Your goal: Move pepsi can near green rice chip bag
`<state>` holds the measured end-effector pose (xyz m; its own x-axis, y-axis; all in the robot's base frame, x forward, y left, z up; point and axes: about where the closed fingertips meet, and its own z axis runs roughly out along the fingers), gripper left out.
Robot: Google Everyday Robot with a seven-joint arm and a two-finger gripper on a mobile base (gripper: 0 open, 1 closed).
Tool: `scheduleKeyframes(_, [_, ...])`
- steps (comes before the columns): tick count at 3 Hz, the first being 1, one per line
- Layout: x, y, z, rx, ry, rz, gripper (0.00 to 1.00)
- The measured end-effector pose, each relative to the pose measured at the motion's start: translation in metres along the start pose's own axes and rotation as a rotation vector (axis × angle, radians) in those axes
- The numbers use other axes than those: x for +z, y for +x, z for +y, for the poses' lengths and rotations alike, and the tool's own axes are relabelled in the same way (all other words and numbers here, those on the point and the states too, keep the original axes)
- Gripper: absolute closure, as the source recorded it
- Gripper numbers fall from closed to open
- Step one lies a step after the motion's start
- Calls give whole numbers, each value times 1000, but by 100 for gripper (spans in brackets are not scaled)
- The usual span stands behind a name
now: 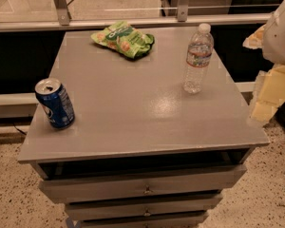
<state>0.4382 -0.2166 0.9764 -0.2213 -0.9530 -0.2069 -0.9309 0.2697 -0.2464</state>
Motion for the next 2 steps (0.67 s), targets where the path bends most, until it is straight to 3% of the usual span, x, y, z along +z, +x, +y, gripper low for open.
scheduleKeyframes(2, [4,-6,2,1,-6,-26,0])
